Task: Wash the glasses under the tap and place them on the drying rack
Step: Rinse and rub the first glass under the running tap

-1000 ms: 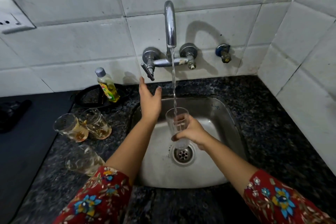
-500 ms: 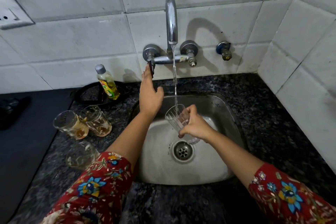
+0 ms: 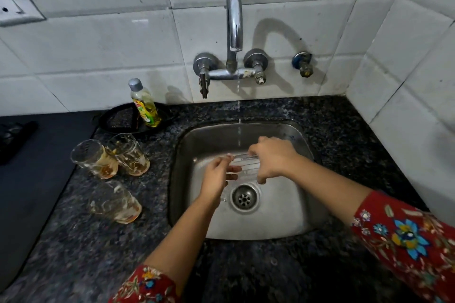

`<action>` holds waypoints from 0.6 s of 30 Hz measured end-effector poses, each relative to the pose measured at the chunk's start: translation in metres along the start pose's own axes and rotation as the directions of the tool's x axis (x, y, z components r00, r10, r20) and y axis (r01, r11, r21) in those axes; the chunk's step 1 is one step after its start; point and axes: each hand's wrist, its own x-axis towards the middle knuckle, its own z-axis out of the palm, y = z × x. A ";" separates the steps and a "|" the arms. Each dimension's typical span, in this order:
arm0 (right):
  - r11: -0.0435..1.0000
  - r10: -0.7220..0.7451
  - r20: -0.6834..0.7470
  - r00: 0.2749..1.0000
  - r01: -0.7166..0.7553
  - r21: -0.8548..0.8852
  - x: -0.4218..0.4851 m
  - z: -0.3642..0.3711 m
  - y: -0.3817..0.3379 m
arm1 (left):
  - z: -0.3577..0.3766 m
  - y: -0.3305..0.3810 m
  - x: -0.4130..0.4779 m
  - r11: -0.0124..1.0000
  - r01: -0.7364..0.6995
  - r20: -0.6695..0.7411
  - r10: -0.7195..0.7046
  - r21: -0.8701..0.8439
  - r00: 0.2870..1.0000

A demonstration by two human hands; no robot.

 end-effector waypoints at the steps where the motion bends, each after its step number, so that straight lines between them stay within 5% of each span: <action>1: 0.999 -0.010 -0.014 1.000 0.010 -0.041 -0.001 -0.003 -0.003 | 0.001 0.000 0.000 0.999 0.035 0.021 -0.035 0.011 0.999; 7: 0.993 -0.048 -0.175 0.983 0.028 -0.117 -0.008 -0.022 -0.017 | 0.003 0.003 0.008 0.879 0.389 0.153 -0.360 -0.275 0.920; 11: 0.972 -0.005 -0.370 0.929 0.091 0.215 -0.019 -0.025 -0.012 | -0.001 0.005 0.009 0.798 0.463 0.220 -0.408 -0.386 0.886; 15: 0.747 0.147 -0.422 0.895 0.179 0.640 -0.024 -0.011 -0.009 | 0.003 0.007 0.008 0.745 0.458 0.230 -0.397 -0.485 0.889; 18: 0.562 0.253 -0.390 0.885 0.194 0.804 -0.019 0.008 -0.008 | 0.007 0.004 0.004 0.747 0.448 0.232 -0.383 -0.491 0.894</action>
